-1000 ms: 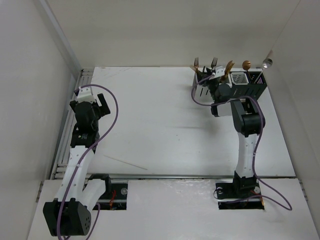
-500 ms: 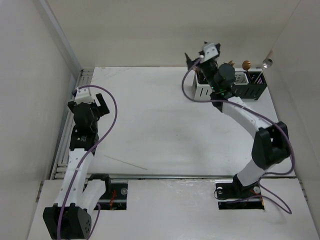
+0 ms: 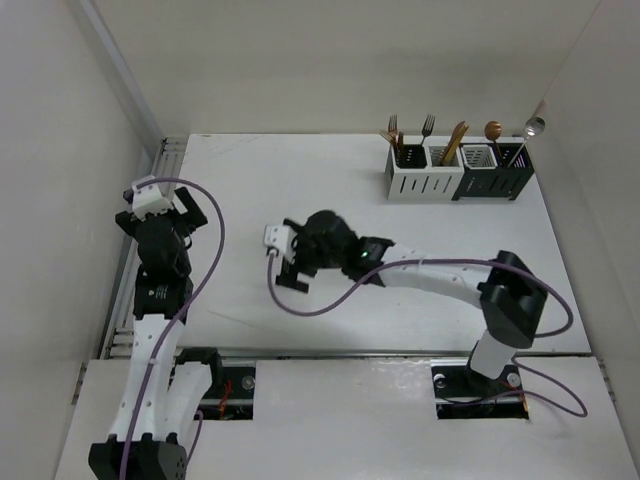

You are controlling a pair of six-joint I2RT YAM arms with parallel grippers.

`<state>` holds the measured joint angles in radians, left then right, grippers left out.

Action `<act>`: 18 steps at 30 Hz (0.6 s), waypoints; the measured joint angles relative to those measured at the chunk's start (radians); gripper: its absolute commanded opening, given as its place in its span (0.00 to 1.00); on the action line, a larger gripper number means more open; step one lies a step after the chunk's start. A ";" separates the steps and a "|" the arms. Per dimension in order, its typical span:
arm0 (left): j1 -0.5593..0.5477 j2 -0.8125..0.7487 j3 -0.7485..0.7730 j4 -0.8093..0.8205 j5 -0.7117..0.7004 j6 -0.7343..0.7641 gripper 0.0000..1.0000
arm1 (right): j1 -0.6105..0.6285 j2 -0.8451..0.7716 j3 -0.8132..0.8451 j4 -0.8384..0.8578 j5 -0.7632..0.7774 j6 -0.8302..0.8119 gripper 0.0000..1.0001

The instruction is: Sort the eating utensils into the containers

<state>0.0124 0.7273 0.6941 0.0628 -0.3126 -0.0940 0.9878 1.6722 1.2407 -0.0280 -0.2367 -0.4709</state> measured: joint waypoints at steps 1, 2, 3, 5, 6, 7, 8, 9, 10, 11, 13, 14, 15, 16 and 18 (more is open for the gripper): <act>0.007 -0.016 0.000 0.002 -0.001 0.000 0.88 | 0.043 0.033 0.002 -0.011 0.000 0.018 0.98; 0.016 -0.033 0.000 0.003 -0.002 0.000 0.88 | 0.083 0.069 0.004 -0.021 0.000 0.032 0.95; 0.030 -0.055 0.000 0.007 -0.001 0.000 0.88 | 0.121 0.104 0.008 -0.029 0.000 0.046 0.83; 0.049 -0.092 0.000 0.017 -0.002 0.000 0.88 | 0.193 0.172 0.019 -0.045 0.002 0.071 0.66; 0.062 -0.117 0.000 0.023 -0.002 0.000 0.88 | 0.222 0.202 0.028 -0.056 0.002 0.093 0.60; 0.064 -0.126 0.000 0.023 -0.002 0.000 0.88 | 0.245 0.233 0.039 -0.066 0.002 0.111 0.60; 0.067 -0.138 0.000 0.024 0.000 0.000 0.88 | 0.262 0.261 0.057 -0.081 0.001 0.137 0.60; 0.068 -0.152 0.000 0.023 0.002 0.000 0.88 | 0.272 0.286 0.074 -0.089 0.001 0.156 0.61; 0.068 -0.160 0.000 0.023 0.003 0.000 0.88 | 0.280 0.311 0.096 -0.100 0.005 0.180 0.61; 0.068 -0.170 0.000 0.023 0.005 0.000 0.88 | 0.285 0.335 0.124 -0.115 0.017 0.197 0.61; 0.068 -0.183 0.000 0.023 0.008 -0.001 0.88 | 0.297 0.387 0.201 -0.154 0.051 0.228 0.61; 0.068 -0.187 0.000 0.022 0.009 -0.001 0.88 | 0.301 0.410 0.240 -0.171 0.071 0.240 0.58; 0.068 -0.188 0.000 0.020 0.010 -0.002 0.88 | 0.304 0.436 0.288 -0.196 0.093 0.254 0.57; 0.068 -0.190 0.000 0.018 0.010 -0.004 0.88 | 0.308 0.462 0.336 -0.222 0.111 0.271 0.56; 0.068 -0.194 0.000 0.011 0.012 -0.009 0.88 | 0.310 0.502 0.407 -0.251 0.147 0.296 0.56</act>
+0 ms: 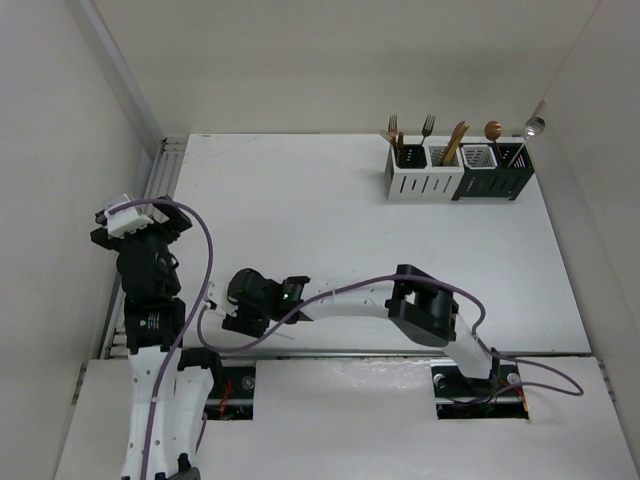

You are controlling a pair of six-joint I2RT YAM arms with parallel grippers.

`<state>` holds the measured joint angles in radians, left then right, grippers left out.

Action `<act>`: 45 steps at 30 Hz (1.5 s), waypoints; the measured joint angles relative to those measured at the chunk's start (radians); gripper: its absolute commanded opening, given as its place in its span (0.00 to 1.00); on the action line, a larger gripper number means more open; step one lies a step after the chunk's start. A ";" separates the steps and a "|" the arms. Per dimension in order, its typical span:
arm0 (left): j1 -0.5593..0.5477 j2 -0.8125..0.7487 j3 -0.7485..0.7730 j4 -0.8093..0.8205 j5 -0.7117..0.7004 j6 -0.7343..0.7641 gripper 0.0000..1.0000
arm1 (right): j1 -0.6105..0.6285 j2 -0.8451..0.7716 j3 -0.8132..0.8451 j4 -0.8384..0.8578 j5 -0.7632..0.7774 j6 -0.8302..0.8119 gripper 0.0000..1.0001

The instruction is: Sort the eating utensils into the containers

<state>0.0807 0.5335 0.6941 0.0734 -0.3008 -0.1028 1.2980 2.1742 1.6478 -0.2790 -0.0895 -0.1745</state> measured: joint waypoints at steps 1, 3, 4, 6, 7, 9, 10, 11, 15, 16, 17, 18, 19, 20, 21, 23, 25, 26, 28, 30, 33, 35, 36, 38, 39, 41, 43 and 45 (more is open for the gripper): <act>0.000 -0.001 0.000 -0.003 0.001 -0.003 0.88 | 0.001 0.014 0.022 -0.017 0.019 0.010 0.56; 0.000 -0.006 0.000 -0.011 0.002 -0.008 0.88 | 0.002 0.030 0.041 -0.053 0.050 0.027 0.54; 0.000 -0.008 0.000 -0.016 0.001 -0.011 0.88 | 0.002 0.034 0.042 -0.068 0.061 0.034 0.54; 0.000 -0.012 0.000 -0.021 -0.003 -0.015 0.88 | 0.004 0.045 0.042 -0.099 0.083 0.045 0.54; 0.000 -0.013 0.000 -0.023 -0.005 -0.016 0.89 | 0.005 0.047 0.043 -0.103 0.094 0.051 0.52; 0.000 -0.014 0.000 -0.026 -0.011 -0.019 0.89 | 0.013 0.048 0.046 -0.121 0.126 0.055 0.44; 0.000 -0.014 0.000 -0.027 -0.012 -0.019 0.89 | 0.021 0.051 0.055 -0.132 0.137 0.055 0.40; 0.000 -0.015 0.000 -0.029 -0.014 -0.019 0.89 | 0.030 0.059 0.069 -0.145 0.148 0.056 0.36; 0.000 -0.020 0.000 -0.035 -0.016 -0.022 0.89 | 0.060 0.083 0.110 -0.167 0.175 0.050 0.17; 0.000 -0.021 0.000 -0.035 -0.018 -0.022 0.89 | 0.066 0.085 0.113 -0.169 0.182 0.050 0.03; 0.000 -0.021 0.000 -0.035 -0.020 -0.022 0.89 | 0.071 0.087 0.113 -0.169 0.190 0.050 0.00; 0.000 -0.021 0.000 -0.035 -0.022 -0.022 0.89 | 0.074 0.087 0.114 -0.171 0.203 0.052 0.00; 0.000 -0.021 0.000 -0.035 -0.022 -0.022 0.89 | 0.076 0.089 0.116 -0.172 0.211 0.054 0.00; 0.000 -0.021 0.000 -0.036 -0.023 -0.022 0.89 | 0.077 0.091 0.120 -0.175 0.216 0.056 0.00; 0.000 -0.021 0.000 -0.036 -0.023 -0.022 0.89 | 0.077 0.091 0.122 -0.178 0.219 0.058 0.00; 0.000 -0.021 0.000 -0.035 -0.023 -0.023 0.89 | 0.075 0.092 0.123 -0.179 0.221 0.061 0.00; 0.000 -0.021 0.000 -0.036 -0.023 -0.022 0.89 | 0.067 0.090 0.118 -0.173 0.217 0.068 0.00; 0.000 -0.021 0.000 -0.036 -0.023 -0.022 0.89 | 0.059 0.082 0.105 -0.161 0.215 0.073 0.00; 0.000 -0.020 0.000 -0.036 -0.024 -0.021 0.89 | 0.032 0.051 0.055 -0.142 0.211 0.079 0.00; 0.000 -0.020 0.000 -0.036 -0.025 -0.020 0.89 | -0.010 0.010 -0.003 -0.133 0.210 0.086 0.00; 0.000 -0.020 0.000 -0.036 -0.025 -0.020 0.89 | -0.084 -0.032 -0.063 -0.124 0.197 0.092 0.00; 0.000 -0.018 0.000 -0.036 -0.026 -0.019 0.89 | -0.126 -0.056 -0.101 -0.111 0.184 0.094 0.00; 0.002 -0.018 0.000 -0.036 -0.026 -0.018 0.89 | -0.144 -0.072 -0.129 -0.093 0.180 0.095 0.00; 0.006 -0.014 0.000 -0.036 -0.026 -0.018 0.89 | -0.168 -0.106 -0.179 -0.072 0.165 0.098 0.00; 0.006 -0.014 0.000 -0.036 -0.026 -0.018 0.89 | -0.177 -0.121 -0.197 -0.061 0.155 0.101 0.00; 0.006 -0.013 0.000 -0.036 -0.026 -0.018 0.89 | -0.195 -0.149 -0.229 -0.040 0.133 0.111 0.00; 0.006 -0.012 0.000 -0.036 -0.026 -0.018 0.89 | -0.209 -0.172 -0.256 -0.020 0.114 0.119 0.00; 0.012 -0.010 0.000 -0.036 -0.026 -0.018 0.89 | -0.227 -0.195 -0.271 -0.006 0.107 0.119 0.00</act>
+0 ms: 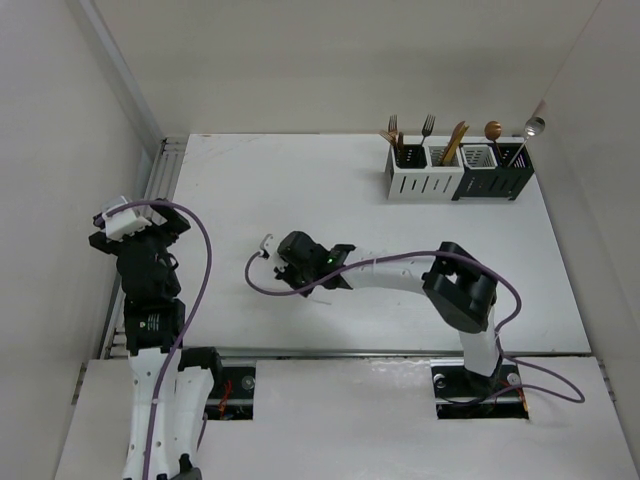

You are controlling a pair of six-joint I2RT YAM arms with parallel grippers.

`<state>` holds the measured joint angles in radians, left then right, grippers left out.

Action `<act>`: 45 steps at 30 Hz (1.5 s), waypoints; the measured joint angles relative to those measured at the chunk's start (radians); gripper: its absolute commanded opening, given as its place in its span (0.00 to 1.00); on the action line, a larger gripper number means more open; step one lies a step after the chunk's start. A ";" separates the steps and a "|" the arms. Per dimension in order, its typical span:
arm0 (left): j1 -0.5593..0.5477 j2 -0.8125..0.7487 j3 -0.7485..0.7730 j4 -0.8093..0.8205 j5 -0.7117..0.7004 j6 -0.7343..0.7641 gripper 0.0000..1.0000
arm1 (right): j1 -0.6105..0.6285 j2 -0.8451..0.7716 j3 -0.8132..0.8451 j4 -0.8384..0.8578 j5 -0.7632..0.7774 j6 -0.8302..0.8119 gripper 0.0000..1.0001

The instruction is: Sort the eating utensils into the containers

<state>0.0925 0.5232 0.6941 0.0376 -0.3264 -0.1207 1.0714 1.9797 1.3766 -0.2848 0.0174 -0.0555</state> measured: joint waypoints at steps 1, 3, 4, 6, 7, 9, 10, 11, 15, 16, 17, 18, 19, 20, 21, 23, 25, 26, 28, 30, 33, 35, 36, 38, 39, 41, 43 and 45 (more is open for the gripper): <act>0.002 0.002 0.000 0.000 0.000 0.000 0.89 | -0.008 -0.010 -0.002 0.006 0.001 0.000 0.00; 0.002 0.006 0.000 0.001 0.000 0.000 0.89 | -0.021 -0.025 -0.001 0.014 0.004 -0.004 0.00; 0.004 0.010 0.000 0.002 0.000 0.000 0.89 | -0.027 -0.029 0.002 0.016 0.005 -0.007 0.00; 0.006 0.014 0.000 0.003 0.000 0.000 0.89 | -0.036 -0.029 0.012 0.015 0.008 -0.018 0.00; 0.006 0.016 0.000 0.003 0.000 0.000 0.89 | -0.037 -0.027 0.019 0.007 0.008 -0.023 0.00; 0.006 0.018 0.000 0.003 0.000 0.002 0.89 | -0.037 -0.014 0.050 -0.032 0.002 -0.036 0.33; 0.006 0.019 0.000 0.004 0.000 0.004 0.89 | -0.037 -0.010 0.061 -0.044 0.000 -0.035 0.41; 0.006 0.020 0.000 0.005 0.000 0.005 0.89 | -0.036 -0.003 0.079 -0.064 -0.004 -0.045 0.47; 0.006 0.025 -0.001 0.014 0.000 0.007 0.89 | -0.036 0.000 0.101 -0.137 -0.014 -0.057 0.69; 0.006 0.025 -0.002 0.016 0.000 0.008 0.89 | -0.036 0.000 0.102 -0.156 -0.013 -0.063 0.71; 0.006 0.025 -0.006 0.022 0.001 0.008 0.89 | -0.037 0.000 0.102 -0.176 -0.013 -0.066 0.72; 0.006 0.024 -0.010 0.025 0.001 0.008 0.89 | -0.037 0.000 0.102 -0.197 -0.013 -0.071 0.72; 0.006 0.024 -0.014 0.025 0.003 0.008 0.89 | -0.037 0.000 0.102 -0.214 -0.010 -0.073 0.72; 0.006 0.025 -0.018 0.024 0.005 0.008 0.89 | -0.036 -0.001 0.102 -0.231 -0.009 -0.075 0.72; 0.007 0.026 -0.022 0.023 0.013 0.007 0.89 | -0.036 -0.001 0.102 -0.243 -0.004 -0.075 0.73; 0.008 0.026 -0.033 0.023 0.041 0.015 0.89 | -0.036 -0.008 0.099 -0.259 0.010 -0.070 0.76; 0.008 0.027 -0.041 0.018 0.113 0.060 0.90 | -0.043 -0.034 0.084 -0.258 0.022 -0.052 1.00; 0.008 0.029 -0.043 0.006 0.169 0.095 0.91 | -0.047 -0.060 0.067 -0.253 0.024 -0.033 1.00; 0.010 0.050 -0.035 -0.043 0.331 0.192 0.94 | -0.068 -0.132 0.027 -0.247 0.022 -0.007 1.00; -0.002 0.101 0.004 -0.153 0.521 0.348 0.99 | -0.125 -0.225 -0.014 -0.221 0.011 0.036 1.00; -0.068 0.223 0.099 -0.364 0.737 0.591 0.99 | -0.285 -0.369 -0.060 -0.187 0.015 0.102 1.00; -0.147 0.352 0.167 -0.541 0.814 0.812 0.99 | -0.398 -0.447 -0.070 -0.178 0.060 0.130 1.00; -0.177 0.404 0.193 -0.610 0.834 0.890 0.99 | -0.439 -0.483 -0.071 -0.178 0.090 0.136 1.00; -0.258 0.553 0.248 -0.750 0.848 1.032 0.96 | -0.474 -0.544 -0.072 -0.179 0.142 0.133 1.00; -0.303 0.629 0.280 -0.808 0.846 1.080 0.92 | -0.473 -0.574 -0.072 -0.179 0.160 0.129 1.00; -0.405 0.771 0.339 -0.883 0.832 1.139 0.85 | -0.460 -0.620 -0.072 -0.179 0.187 0.118 1.00; -0.516 0.882 0.390 -0.925 0.815 1.165 0.83 | -0.454 -0.645 -0.072 -0.180 0.208 0.105 1.00; -0.609 0.951 0.411 -0.925 0.798 1.175 0.80 | -0.456 -0.661 -0.085 -0.179 0.226 0.098 1.00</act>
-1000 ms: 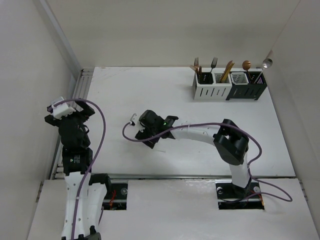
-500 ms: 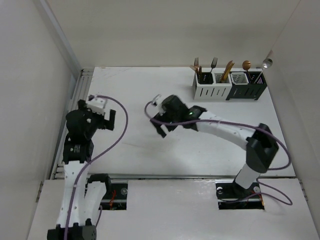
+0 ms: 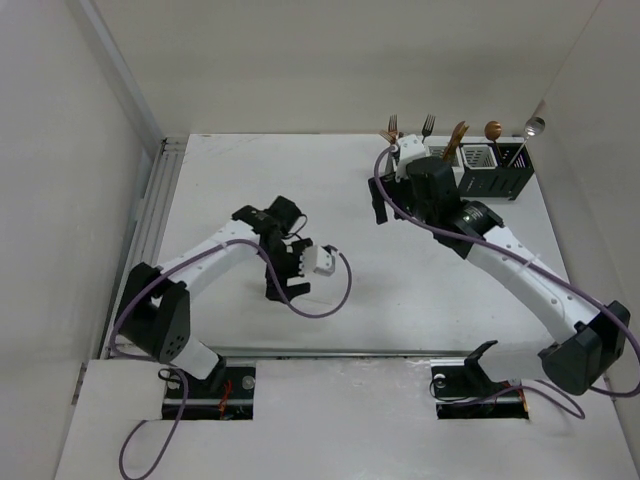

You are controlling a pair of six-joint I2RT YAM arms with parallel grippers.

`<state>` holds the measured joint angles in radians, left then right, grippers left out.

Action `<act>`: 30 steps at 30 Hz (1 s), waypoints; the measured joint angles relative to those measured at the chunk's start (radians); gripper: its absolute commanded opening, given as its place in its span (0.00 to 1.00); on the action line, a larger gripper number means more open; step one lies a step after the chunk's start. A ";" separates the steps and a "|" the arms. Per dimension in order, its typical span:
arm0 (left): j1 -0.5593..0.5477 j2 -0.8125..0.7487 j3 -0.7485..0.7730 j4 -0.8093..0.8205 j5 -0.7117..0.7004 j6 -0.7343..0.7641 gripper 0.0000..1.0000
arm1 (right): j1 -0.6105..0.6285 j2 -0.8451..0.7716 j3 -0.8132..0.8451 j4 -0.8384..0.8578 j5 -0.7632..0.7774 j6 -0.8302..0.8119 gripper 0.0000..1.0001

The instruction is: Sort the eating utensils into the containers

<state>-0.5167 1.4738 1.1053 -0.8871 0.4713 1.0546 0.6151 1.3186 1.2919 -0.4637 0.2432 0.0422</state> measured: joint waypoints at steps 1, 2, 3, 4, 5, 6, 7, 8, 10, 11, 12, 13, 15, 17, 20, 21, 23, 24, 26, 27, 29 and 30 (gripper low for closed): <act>-0.042 0.023 0.002 0.004 -0.011 0.004 0.79 | -0.002 -0.009 -0.014 0.002 0.007 -0.002 1.00; -0.074 0.040 0.001 0.003 -0.021 0.008 0.76 | -0.007 -0.023 -0.037 0.003 0.013 -0.004 1.00; -0.098 0.054 0.001 0.005 -0.030 0.011 0.74 | -0.010 -0.038 -0.062 0.001 0.019 -0.005 1.00; -0.116 0.067 0.001 0.008 -0.037 0.013 0.72 | -0.016 -0.056 -0.090 -0.001 0.023 -0.006 1.00; -0.127 0.082 0.000 0.013 -0.042 0.015 0.71 | -0.020 -0.071 -0.111 0.000 0.025 -0.008 1.00; -0.136 0.100 0.000 0.021 -0.047 0.016 0.69 | -0.023 -0.087 -0.133 0.000 0.029 -0.008 1.00; -0.144 0.121 0.000 0.032 -0.057 0.018 0.67 | -0.027 -0.103 -0.151 -0.001 0.033 -0.008 1.00; -0.151 0.145 0.000 0.045 -0.065 0.018 0.67 | -0.032 -0.118 -0.167 -0.001 0.037 -0.008 1.00; -0.163 0.194 -0.002 0.082 -0.085 0.010 0.62 | -0.040 -0.144 -0.185 0.000 0.046 -0.008 1.00; -0.168 0.218 -0.007 0.110 -0.096 0.003 0.59 | -0.044 -0.154 -0.189 0.000 0.050 -0.008 1.00; -0.172 0.234 -0.013 0.132 -0.107 -0.004 0.57 | -0.049 -0.163 -0.190 0.000 0.053 -0.008 1.00; -0.178 0.248 -0.019 0.154 -0.117 -0.009 0.56 | -0.054 -0.171 -0.190 0.000 0.056 -0.008 1.00; -0.191 0.255 -0.032 0.194 -0.143 -0.020 0.50 | -0.060 -0.184 -0.190 0.000 0.066 -0.010 1.00; -0.210 0.246 -0.050 0.236 -0.171 -0.032 0.45 | -0.065 -0.195 -0.190 0.000 0.076 -0.011 1.00; -0.248 0.209 -0.109 0.320 -0.230 -0.064 0.31 | -0.066 -0.216 -0.192 0.000 0.092 -0.012 1.00; -0.258 0.199 -0.123 0.332 -0.241 -0.072 0.28 | -0.067 -0.226 -0.195 -0.001 0.096 -0.012 1.00; -0.279 0.184 -0.146 0.352 -0.261 -0.093 0.16 | -0.071 -0.246 -0.196 -0.004 0.106 -0.012 1.00; -0.286 0.183 -0.151 0.358 -0.264 -0.102 0.11 | -0.072 -0.255 -0.196 -0.005 0.113 -0.012 1.00; -0.300 0.180 -0.160 0.377 -0.263 -0.115 0.00 | -0.073 -0.273 -0.196 -0.006 0.126 -0.012 1.00; -0.304 0.180 -0.164 0.392 -0.262 -0.118 0.00 | -0.073 -0.281 -0.196 -0.008 0.132 -0.013 1.00; -0.308 0.178 -0.171 0.399 -0.263 -0.123 0.00 | -0.073 -0.293 -0.196 -0.009 0.144 -0.016 1.00; -0.307 0.177 -0.175 0.402 -0.260 -0.124 0.00 | -0.073 -0.299 -0.196 -0.010 0.148 -0.017 1.00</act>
<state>-0.8242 1.6512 0.9302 -0.4847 0.2115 0.9302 0.5423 1.0199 1.0954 -0.4740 0.3916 0.0254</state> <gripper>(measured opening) 0.034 0.998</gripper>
